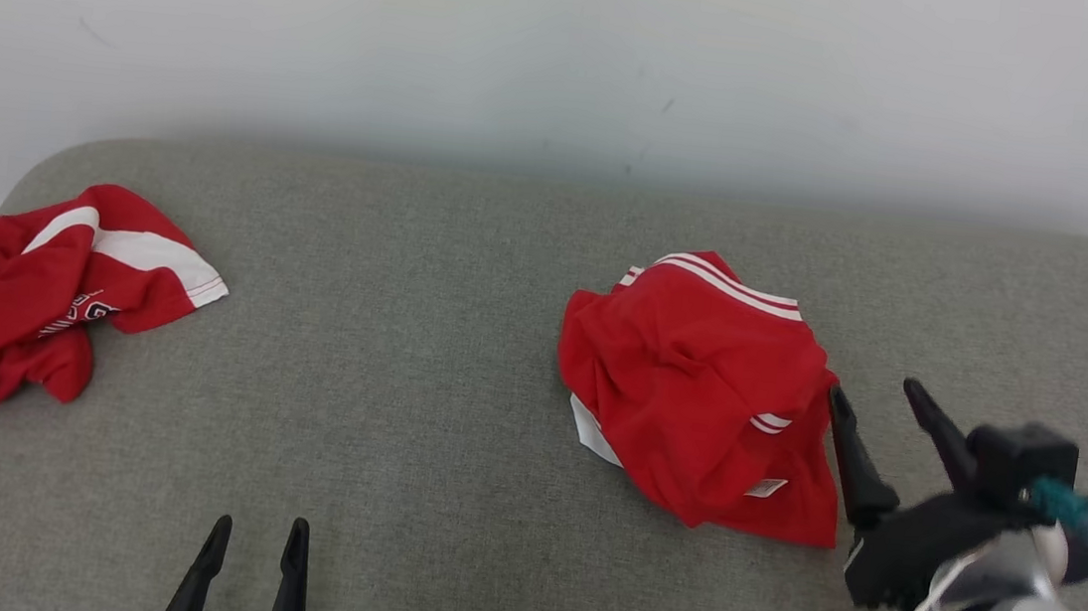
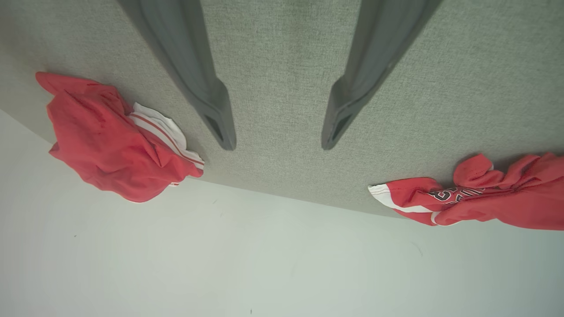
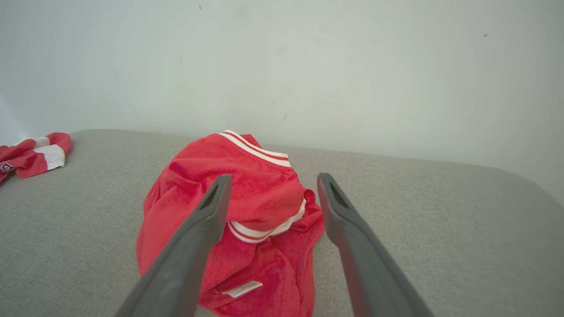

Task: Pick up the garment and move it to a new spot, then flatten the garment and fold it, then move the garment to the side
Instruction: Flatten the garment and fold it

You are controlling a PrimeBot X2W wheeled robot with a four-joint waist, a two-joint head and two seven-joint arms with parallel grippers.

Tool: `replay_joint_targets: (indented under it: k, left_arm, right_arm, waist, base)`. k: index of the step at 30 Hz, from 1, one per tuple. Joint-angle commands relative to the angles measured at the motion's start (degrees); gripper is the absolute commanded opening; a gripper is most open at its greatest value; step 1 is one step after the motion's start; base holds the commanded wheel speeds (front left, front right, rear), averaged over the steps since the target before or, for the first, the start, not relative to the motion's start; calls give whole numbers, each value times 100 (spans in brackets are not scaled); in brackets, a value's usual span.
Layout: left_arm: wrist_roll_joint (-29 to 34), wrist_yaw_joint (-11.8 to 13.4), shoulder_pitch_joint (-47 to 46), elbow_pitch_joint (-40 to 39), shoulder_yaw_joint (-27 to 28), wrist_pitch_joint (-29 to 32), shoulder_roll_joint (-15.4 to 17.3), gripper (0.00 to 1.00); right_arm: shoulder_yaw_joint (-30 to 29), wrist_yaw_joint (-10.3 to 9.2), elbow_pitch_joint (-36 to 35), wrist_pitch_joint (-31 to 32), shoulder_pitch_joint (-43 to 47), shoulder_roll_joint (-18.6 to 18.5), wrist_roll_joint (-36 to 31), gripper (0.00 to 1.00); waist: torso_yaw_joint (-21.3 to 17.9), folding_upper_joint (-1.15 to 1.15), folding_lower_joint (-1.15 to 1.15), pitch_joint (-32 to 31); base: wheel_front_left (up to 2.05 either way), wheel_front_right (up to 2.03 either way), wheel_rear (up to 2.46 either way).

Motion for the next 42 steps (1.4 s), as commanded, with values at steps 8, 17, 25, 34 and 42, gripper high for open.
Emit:
replay_joint_targets:
  k: [8, 17, 25, 34, 42]
  left_arm:
    - [-54, 9, -306, -130, -205, -19, -1, 100]
    - [-112, 8, -537, -251, -385, -19, -32, 100]
    - [-129, 8, -612, -245, -369, -19, -40, 100]
    - [-108, 8, -560, -185, -351, -19, -14, 100]
    - [-140, 8, -456, -127, -335, -19, 1, 100]
  right_arm:
    - [124, -14, 753, 2563, -1900, -521, 686, 100]
    - [-44, -13, 1699, 4169, -2985, -915, 908, 100]
    - [-50, -14, 1872, 4731, -2945, -885, 1510, 100]
    - [302, -14, 1579, 4809, -2638, -980, 1759, 0]
    - [915, -14, 841, 4420, -2865, -1025, 2068, 0]
  waist:
    - [453, 0, 0, 541]
    - [905, 0, 0, 1070]
    - [1032, 0, 0, 1181]
    - [905, 0, 0, 999]
    - [834, 0, 0, 747]
  base:
    - [0, 0, 0]
    - [0, 0, 0]
    - [0, 0, 0]
    - [0, 0, 0]
    - [0, 0, 0]
